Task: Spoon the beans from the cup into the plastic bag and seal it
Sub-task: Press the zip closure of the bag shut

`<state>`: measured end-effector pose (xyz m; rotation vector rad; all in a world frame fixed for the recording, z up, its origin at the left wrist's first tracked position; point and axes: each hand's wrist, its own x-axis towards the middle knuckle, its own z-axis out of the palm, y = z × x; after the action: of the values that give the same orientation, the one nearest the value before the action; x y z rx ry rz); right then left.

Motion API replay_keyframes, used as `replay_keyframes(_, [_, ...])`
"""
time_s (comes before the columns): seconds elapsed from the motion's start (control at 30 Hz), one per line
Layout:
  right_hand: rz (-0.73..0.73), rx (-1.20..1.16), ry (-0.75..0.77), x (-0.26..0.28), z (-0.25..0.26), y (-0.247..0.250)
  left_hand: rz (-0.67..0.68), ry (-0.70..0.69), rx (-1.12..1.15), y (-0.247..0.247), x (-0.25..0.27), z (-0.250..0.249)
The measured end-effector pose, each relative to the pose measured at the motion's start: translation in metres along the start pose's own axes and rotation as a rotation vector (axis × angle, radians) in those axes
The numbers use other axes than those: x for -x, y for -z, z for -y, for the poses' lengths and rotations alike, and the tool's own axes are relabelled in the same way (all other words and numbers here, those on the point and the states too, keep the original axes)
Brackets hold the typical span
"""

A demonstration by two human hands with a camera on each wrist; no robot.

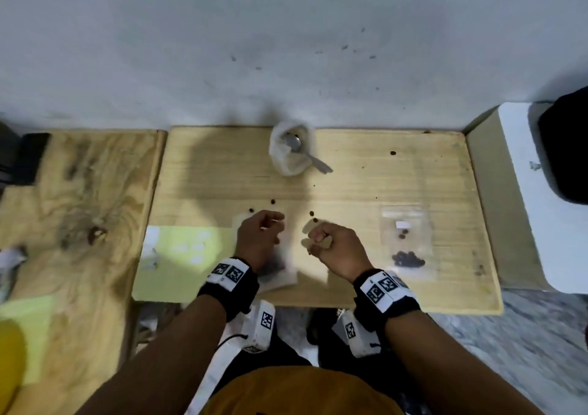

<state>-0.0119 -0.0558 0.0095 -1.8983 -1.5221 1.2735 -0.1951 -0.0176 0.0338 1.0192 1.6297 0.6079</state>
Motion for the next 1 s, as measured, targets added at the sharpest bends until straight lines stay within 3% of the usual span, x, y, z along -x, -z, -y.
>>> replay_keyframes(0.1, [0.036,0.088,-0.019,0.000,0.020,-0.023,-0.179,0.032,-0.066,0.030,0.003,0.023])
replay_keyframes(0.17, [0.050,0.144,-0.073,-0.001,0.028,-0.035,-0.213,0.066,-0.132,0.043,0.006,0.033])
replay_keyframes(0.4, [0.083,0.168,-0.147,-0.003,0.031,-0.056,-0.110,0.164,-0.122,0.055,0.004,0.056])
replay_keyframes(0.7, [0.012,0.142,-0.192,-0.001,0.036,-0.061,-0.075,0.092,-0.019,0.056,0.004,0.055])
replay_keyframes(0.83, [-0.040,0.016,-0.148,-0.003,0.035,-0.060,-0.064,-0.014,0.034,0.052,0.009,0.051])
replay_keyframes(1.0, [-0.094,-0.212,-0.087,-0.009,0.041,-0.051,-0.054,-0.014,0.254,0.062,0.005,0.039])
